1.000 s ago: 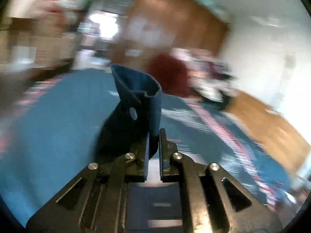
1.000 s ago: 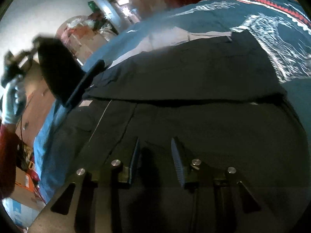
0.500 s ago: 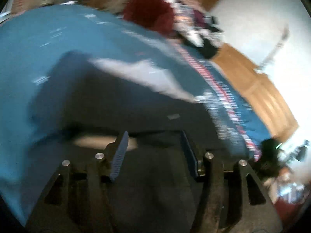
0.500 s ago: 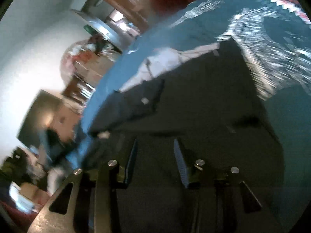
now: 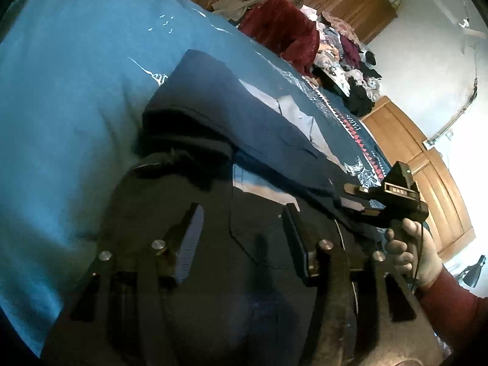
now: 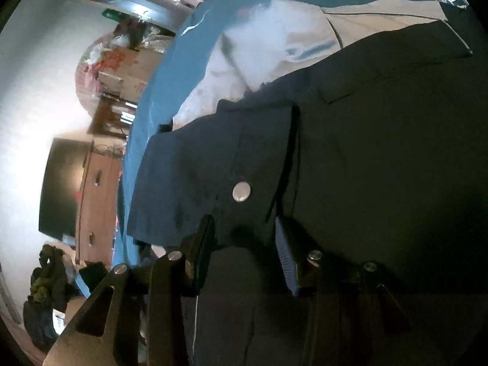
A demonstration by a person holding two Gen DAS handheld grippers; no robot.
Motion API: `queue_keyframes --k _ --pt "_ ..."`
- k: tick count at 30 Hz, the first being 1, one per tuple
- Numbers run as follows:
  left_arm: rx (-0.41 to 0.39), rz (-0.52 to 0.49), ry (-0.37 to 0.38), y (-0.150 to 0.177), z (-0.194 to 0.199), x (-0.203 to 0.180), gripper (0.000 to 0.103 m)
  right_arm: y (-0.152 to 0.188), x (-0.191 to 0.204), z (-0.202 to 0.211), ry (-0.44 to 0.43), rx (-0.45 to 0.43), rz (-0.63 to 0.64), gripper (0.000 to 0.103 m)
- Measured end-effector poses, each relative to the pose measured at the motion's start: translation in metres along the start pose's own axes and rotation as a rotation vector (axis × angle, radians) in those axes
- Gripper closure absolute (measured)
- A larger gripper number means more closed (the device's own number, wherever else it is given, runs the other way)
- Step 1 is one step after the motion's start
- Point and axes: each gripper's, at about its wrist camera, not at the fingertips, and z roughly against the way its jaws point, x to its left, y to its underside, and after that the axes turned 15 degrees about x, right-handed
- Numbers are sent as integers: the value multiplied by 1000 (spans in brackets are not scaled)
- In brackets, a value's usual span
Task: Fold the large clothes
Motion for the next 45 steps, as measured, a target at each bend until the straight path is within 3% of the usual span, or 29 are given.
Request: queue_keyframes --k 3,5,8,12,13,14,17,23,28,34,36,38,41,45 --pt "-3 2 4 3 2 7 50 -1 -3 1 -21 -22 -30 58" --pt "-4 2 7 2 2 7 50 -1 -4 0 11 -20 -28 65" --pt "-5 4 11 5 4 9 50 3 0 5 82 -40 -10 60" --pt "-8 5 11 3 3 9 50 2 -2 -2 71 -35 -7 59" --pt "-8 5 10 3 3 9 50 0 -2 -3 50 -40 -1 66" --pt "-10 4 9 3 4 9 50 0 -1 -2 22 -45 7 89" --pt "-15 1 8 4 5 9 50 3 4 15 -29 -107 30 96" --pt "-24 -5 4 5 5 8 50 32 -10 116 12 -307 47 97" --pt "-22 -5 1 4 4 8 50 58 -52 163 70 -368 -25 97" --pt "-15 -3 -8 0 2 9 50 75 -76 162 125 -340 -43 98" --pt "-11 -2 -11 -1 2 9 50 74 -81 147 143 -281 -40 96" --pt "-11 -3 -13 -1 1 9 49 77 -81 140 215 -266 -39 90" --pt "-8 -4 -17 -2 1 9 49 88 -74 150 308 -322 -28 89" --pt "0 -30 -79 -7 6 -9 43 92 -52 161 332 -397 27 84"
